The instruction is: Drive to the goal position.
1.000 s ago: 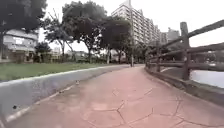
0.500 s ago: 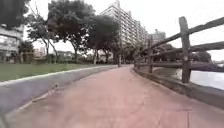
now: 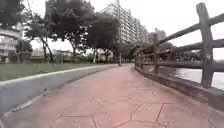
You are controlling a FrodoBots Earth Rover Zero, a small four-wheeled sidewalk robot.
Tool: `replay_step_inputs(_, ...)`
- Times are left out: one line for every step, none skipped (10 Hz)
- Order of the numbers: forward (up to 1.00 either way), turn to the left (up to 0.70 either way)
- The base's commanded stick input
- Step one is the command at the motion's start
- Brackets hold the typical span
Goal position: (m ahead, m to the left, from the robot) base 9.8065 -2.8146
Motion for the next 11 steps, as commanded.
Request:
replay_step_inputs(1.00, 0.00)
replay_step_inputs(1.00, 0.00)
replay_step_inputs(1.00, 0.00)
replay_step_inputs(1.00, 0.00)
replay_step_inputs(1.00, 0.00)
replay_step_inputs(1.00, 0.00)
replay_step_inputs(1.00, 0.00)
replay_step_inputs(1.00, 0.00)
replay_step_inputs(1.00, 0.00)
replay_step_inputs(1.00, 0.00)
replay_step_inputs(1.00, 0.00)
